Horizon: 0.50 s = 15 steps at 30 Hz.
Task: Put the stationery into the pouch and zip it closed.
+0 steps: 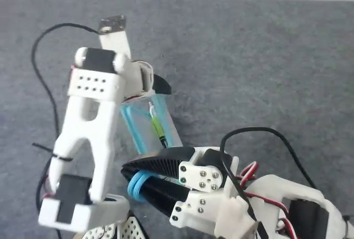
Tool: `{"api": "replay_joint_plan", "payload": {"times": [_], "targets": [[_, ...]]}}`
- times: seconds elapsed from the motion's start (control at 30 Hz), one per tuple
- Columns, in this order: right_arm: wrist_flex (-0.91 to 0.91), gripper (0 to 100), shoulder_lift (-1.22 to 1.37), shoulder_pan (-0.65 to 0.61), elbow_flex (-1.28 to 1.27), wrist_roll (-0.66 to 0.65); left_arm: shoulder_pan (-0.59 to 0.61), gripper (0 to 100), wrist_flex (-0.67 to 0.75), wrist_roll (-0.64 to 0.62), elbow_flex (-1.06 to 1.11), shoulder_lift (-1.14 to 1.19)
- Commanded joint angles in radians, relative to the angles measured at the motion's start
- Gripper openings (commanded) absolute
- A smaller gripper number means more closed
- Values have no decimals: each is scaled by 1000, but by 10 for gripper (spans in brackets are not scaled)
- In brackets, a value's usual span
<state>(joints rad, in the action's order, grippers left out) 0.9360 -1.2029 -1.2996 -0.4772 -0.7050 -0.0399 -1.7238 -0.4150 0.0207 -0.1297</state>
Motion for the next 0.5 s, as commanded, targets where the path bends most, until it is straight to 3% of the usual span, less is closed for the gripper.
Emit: {"api": "replay_joint_plan", "payload": {"times": [0.0, 0.27, 0.47], "targets": [[-2, 7, 62, -1, 23, -15, 58, 372, -32, 44, -8, -94], [-2, 7, 62, 1, 23, -17, 180, 372, -32, 153, 85, -107], [-4, 7, 62, 1, 23, -17, 147, 372, -26, 183, 196, -114]]}}
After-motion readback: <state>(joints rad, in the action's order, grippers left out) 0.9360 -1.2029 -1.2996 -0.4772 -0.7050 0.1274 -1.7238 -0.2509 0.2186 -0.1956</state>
